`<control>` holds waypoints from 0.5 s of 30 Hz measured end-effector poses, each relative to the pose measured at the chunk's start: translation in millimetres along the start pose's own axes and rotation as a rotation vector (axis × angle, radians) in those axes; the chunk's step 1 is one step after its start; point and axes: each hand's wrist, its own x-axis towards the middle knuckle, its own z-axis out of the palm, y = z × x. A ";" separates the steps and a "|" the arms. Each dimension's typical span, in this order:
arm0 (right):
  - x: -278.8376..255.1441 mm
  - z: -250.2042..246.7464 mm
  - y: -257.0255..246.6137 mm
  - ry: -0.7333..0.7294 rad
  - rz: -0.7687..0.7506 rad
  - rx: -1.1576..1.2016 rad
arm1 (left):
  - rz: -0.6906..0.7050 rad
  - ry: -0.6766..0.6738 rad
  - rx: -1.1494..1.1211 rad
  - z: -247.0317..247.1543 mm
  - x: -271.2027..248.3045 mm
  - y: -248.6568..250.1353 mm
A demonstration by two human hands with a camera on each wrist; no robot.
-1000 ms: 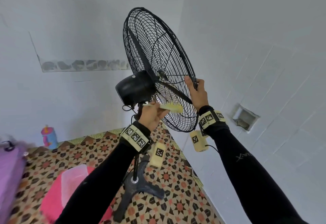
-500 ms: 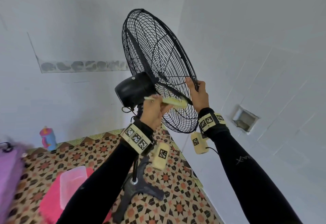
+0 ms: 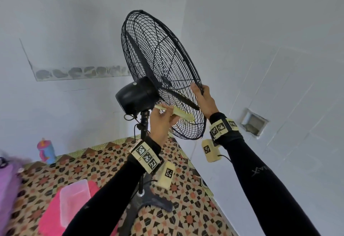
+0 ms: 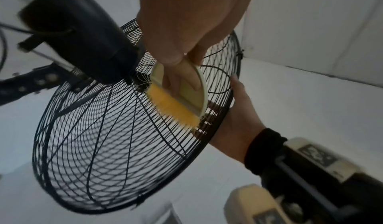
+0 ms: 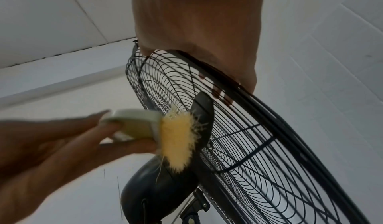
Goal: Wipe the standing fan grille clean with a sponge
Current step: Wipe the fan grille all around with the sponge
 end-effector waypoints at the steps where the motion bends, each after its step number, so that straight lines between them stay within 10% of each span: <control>1: 0.4 -0.5 -1.2 0.008 -0.004 0.001 | 0.018 -0.020 0.037 3.2 2.0 -1.7; 7: -1.3 -5.3 -1.7 0.026 -0.022 -0.070 | -0.069 -0.027 0.185 5.5 9.3 -14.8; 11: -29.2 4.3 5.4 0.380 -0.645 -0.291 | -0.009 -0.109 0.248 12.5 30.1 31.4; 15: -36.8 23.8 15.4 0.156 -0.673 -0.632 | -0.141 -0.280 0.286 27.2 46.3 73.8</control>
